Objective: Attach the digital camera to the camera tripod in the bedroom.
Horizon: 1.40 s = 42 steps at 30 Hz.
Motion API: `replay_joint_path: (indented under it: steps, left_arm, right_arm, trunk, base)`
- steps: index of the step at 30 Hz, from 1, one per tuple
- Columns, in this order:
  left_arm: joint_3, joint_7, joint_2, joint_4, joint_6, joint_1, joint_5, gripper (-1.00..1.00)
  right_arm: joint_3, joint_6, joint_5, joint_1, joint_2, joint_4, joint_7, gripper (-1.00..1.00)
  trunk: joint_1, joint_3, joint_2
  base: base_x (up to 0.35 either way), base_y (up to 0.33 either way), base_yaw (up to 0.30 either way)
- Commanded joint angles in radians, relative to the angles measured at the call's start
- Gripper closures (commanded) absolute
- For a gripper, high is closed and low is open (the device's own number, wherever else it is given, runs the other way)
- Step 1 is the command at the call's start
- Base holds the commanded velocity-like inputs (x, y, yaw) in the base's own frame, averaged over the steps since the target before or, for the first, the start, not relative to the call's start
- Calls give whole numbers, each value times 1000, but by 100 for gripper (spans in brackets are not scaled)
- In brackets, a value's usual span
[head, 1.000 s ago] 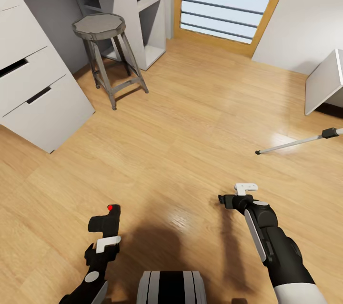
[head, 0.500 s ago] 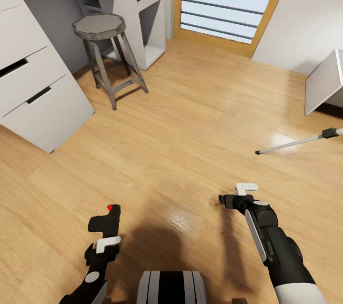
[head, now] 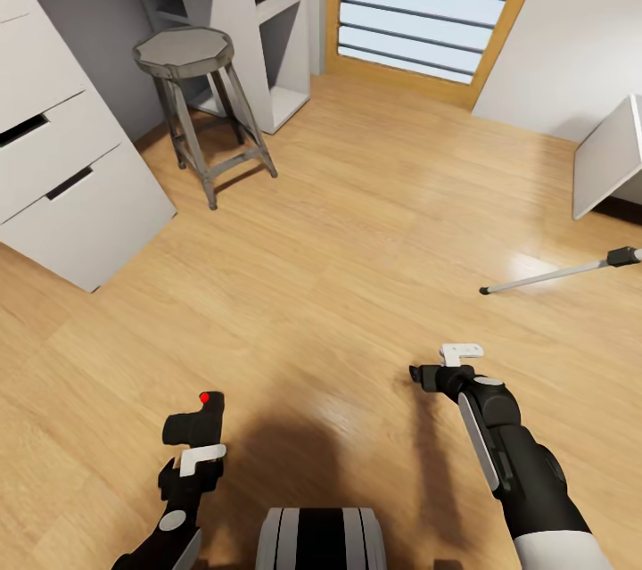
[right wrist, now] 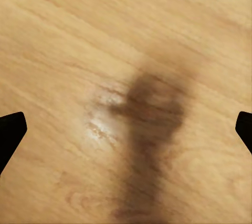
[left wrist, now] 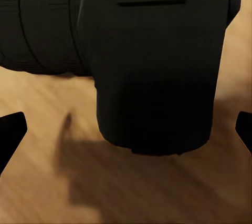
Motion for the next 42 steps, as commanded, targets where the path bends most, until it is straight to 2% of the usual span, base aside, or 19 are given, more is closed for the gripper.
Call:
replay_joint_path:
  steps: [1, 23, 42]
  left_arm:
    - [-2, 4, 0, 1, -3, 0, 2, -100]
    - [-4, 4, -1, 3, -3, 0, -1, -100]
    - [-7, 4, -1, 13, -3, 0, -1, -100]
  right_arm:
    - [-1, 5, 2, 0, 0, -1, 3, -100]
    - [-1, 5, 4, 0, 0, -1, 3, -100]
    - [-1, 5, 5, 0, 0, -1, 3, -100]
  trunk:
    - [0, -1, 0]
    - [0, -1, 0]
    - [0, -1, 0]
  base:
    - [33, 0, 0]
    - [4, 0, 0]
    - [83, 0, 0]
